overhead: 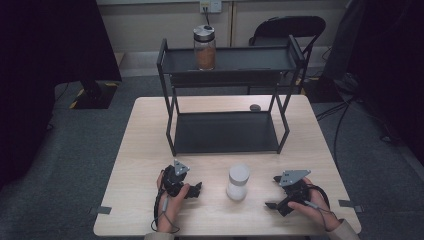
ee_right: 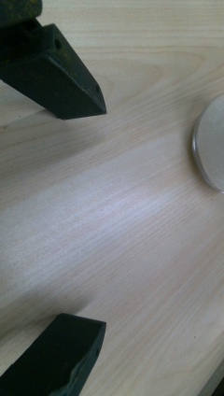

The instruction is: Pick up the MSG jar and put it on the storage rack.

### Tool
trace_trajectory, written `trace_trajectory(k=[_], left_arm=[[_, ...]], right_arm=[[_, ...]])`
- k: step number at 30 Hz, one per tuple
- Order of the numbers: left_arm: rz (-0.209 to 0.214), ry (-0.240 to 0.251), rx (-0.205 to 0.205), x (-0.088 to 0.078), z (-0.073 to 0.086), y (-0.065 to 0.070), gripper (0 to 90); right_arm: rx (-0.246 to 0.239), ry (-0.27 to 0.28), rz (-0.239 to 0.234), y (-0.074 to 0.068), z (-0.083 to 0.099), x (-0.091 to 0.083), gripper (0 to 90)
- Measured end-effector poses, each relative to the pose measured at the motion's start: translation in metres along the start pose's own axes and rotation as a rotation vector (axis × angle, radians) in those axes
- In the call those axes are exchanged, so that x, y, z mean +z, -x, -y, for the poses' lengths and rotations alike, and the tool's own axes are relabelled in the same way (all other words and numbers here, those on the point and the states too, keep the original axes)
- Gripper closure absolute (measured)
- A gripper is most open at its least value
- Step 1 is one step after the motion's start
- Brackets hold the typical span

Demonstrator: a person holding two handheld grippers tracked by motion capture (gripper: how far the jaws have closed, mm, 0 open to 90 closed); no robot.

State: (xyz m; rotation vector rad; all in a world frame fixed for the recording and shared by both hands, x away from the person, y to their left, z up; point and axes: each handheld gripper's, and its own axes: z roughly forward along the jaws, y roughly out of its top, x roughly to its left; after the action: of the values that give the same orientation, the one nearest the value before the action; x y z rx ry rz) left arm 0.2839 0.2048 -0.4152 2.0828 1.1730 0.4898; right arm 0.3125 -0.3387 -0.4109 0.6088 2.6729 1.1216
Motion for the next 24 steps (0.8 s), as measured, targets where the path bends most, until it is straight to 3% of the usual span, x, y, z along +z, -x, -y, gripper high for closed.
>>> trace_trajectory(k=[4,8,19,24], left_arm=[[0.000,0.000,0.000,0.000,0.000,0.000,0.0],[0.000,0.001,0.000,0.000,0.000,0.000,0.0],[0.000,0.000,0.000,0.000,0.000,0.000,0.0],[0.000,0.000,0.000,0.000,0.000,0.000,0.0]], right_arm=[[0.017,-0.010,-0.004,0.001,-0.004,0.000,0.0],[0.046,0.026,-0.060,0.010,-0.003,0.000,0.8],[0.012,0.085,-0.108,0.006,-0.030,0.004,0.8],[0.018,0.148,-0.136,0.002,-0.040,0.011,0.6]])
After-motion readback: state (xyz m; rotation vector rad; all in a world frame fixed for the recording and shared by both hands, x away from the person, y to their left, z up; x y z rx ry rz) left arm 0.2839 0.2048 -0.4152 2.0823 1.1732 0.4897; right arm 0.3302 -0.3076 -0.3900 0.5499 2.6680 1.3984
